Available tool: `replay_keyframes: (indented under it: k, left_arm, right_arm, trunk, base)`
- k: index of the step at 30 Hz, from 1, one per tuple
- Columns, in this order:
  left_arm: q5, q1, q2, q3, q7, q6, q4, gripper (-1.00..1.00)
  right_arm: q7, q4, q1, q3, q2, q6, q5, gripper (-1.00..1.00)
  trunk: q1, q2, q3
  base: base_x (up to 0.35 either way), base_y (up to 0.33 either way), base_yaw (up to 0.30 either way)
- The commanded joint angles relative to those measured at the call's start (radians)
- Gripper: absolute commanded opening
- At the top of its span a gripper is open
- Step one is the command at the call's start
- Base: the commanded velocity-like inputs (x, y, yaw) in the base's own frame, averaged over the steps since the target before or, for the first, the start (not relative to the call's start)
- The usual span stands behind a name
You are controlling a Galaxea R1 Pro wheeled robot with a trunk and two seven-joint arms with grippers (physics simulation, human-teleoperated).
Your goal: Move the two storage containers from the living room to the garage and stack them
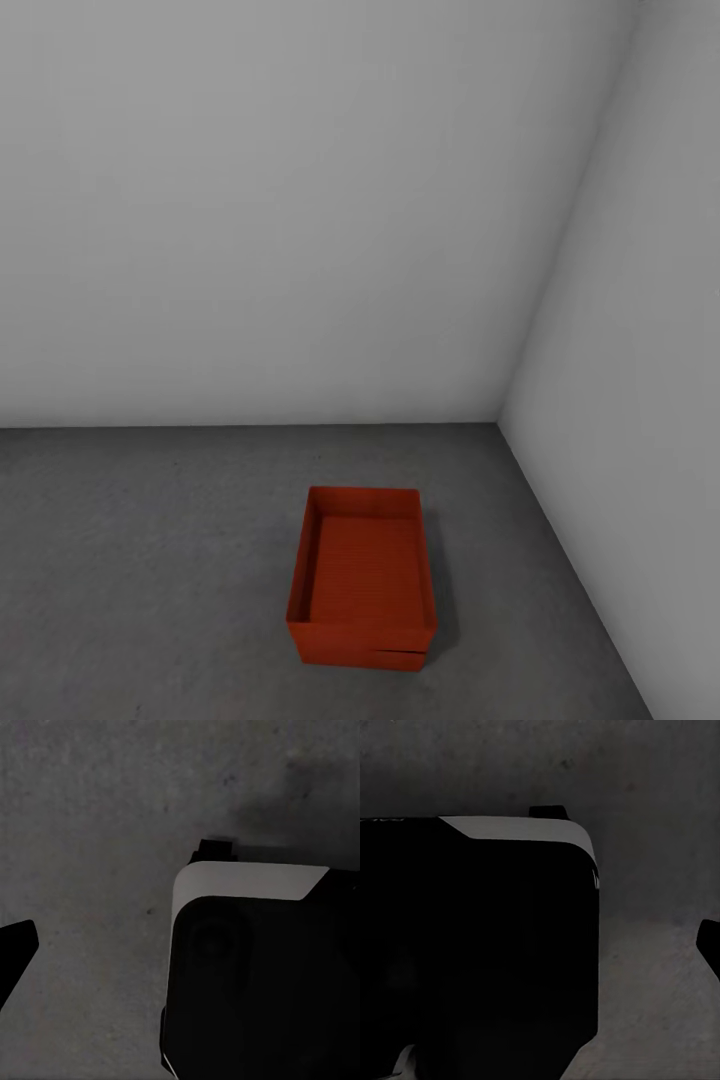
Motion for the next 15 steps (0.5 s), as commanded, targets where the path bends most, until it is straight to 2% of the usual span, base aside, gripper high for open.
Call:
replay_keyframes:
  k: [1, 15]
  left_arm:
    - [0.007, 0.0, 0.0, -0.002, 0.003, 0.001, -0.001, 1.0]
    - [0.007, 0.0, 0.0, -0.002, 0.003, 0.001, -0.001, 1.0]
  right_arm:
    - [-0.001, 0.003, -0.001, 0.008, 0.0, -0.006, -0.009, 1.0]
    - [-0.001, 0.003, -0.001, 0.01, 0.0, -0.006, -0.009, 1.0]
  trunk:
    - [0.0, -0.001, -0.001]
    - [0.0, -0.001, -0.001]
  base:
    - [0.0, 0.0, 0.0]
    - [0.0, 0.0, 0.0]
